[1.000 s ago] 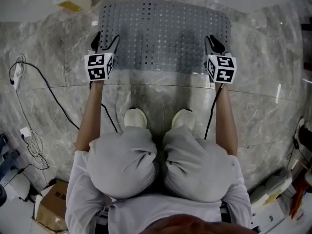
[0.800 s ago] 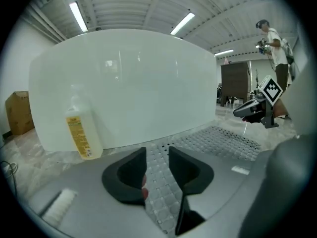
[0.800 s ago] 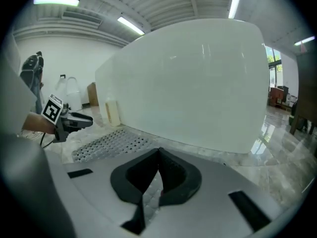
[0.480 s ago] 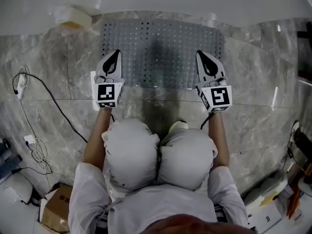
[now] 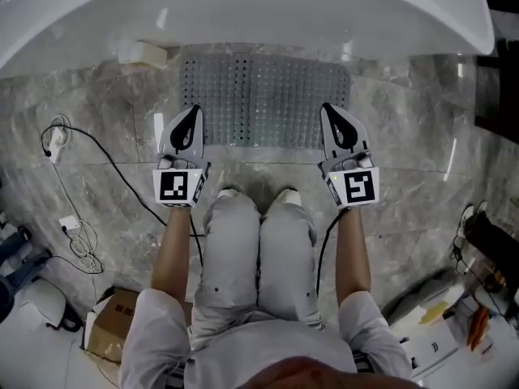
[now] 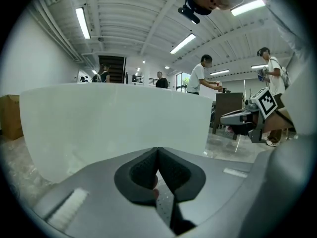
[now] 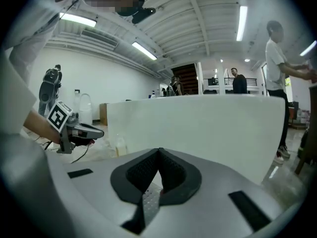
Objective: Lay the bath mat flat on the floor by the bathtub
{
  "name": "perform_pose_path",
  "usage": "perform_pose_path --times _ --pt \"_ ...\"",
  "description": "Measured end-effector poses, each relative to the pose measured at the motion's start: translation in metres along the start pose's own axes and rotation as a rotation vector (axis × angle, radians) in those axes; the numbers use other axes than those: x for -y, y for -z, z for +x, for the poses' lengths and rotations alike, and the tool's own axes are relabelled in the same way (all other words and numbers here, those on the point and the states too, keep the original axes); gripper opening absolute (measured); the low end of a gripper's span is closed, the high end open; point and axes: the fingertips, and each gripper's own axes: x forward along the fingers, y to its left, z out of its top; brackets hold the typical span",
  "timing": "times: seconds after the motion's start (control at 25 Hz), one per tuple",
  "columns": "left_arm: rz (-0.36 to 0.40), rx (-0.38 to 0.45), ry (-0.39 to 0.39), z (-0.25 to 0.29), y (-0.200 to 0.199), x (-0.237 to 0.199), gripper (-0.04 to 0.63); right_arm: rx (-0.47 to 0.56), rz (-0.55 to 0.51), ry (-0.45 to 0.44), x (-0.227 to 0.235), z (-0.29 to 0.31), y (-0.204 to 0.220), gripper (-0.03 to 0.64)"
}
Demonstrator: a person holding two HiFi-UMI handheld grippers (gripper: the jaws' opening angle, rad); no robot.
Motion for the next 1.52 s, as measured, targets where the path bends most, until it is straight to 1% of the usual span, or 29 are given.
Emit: perform_pose_path --times 0.08,0.2,0.36,0.48,0.64,0.76,0.88,0.96,1.16,1.36,1.52 --pt "0.004 0.000 0.026 -0.020 -0.045 0.015 -0.001 -0.016 -0.010 0.001 -0.005 -0.017 -0.041 0.003" --pt "0.004 0.017 0.052 -0.051 -0.117 0.030 -0.002 -0.011 0.014 0.017 -0.014 -0.039 -0.107 0.003" --pt "-0.035 0.054 0.036 -0.102 -0.215 0.038 -0.002 -0.007 0.044 0.057 -0.033 -0.075 -0.197 0.003" --pt "-0.029 0.080 0.027 -0.140 -0.290 0.046 -0.002 0.036 0.078 0.077 -0.046 -0.105 -0.274 0.003" --pt "-0.030 0.125 0.034 -0.187 -0.383 0.054 -0.002 0.066 0.070 0.086 -0.064 -0.145 -0.364 0.002" --pt "-0.022 0.185 0.049 -0.225 -0.447 0.056 -0.002 0.116 0.064 0.092 -0.082 -0.173 -0.432 0.002" --pt "0.001 0.232 0.067 -0.260 -0.500 0.060 -0.002 0.159 0.043 0.091 -0.097 -0.199 -0.492 0.002" --pt "0.013 0.240 0.080 -0.286 -0.524 0.065 -0.002 0.164 0.040 0.089 -0.110 -0.219 -0.521 0.002" --pt "0.026 0.223 0.136 -0.340 -0.553 0.075 -0.002 0.197 0.028 0.101 -0.135 -0.259 -0.574 0.000" --pt "0.018 0.223 0.166 -0.372 -0.573 0.085 -0.002 0.230 0.013 0.102 -0.151 -0.283 -0.610 0.000" --pt "-0.011 0.262 0.158 -0.401 -0.594 0.080 -0.002 0.270 -0.012 0.084 -0.176 -0.302 -0.636 0.000"
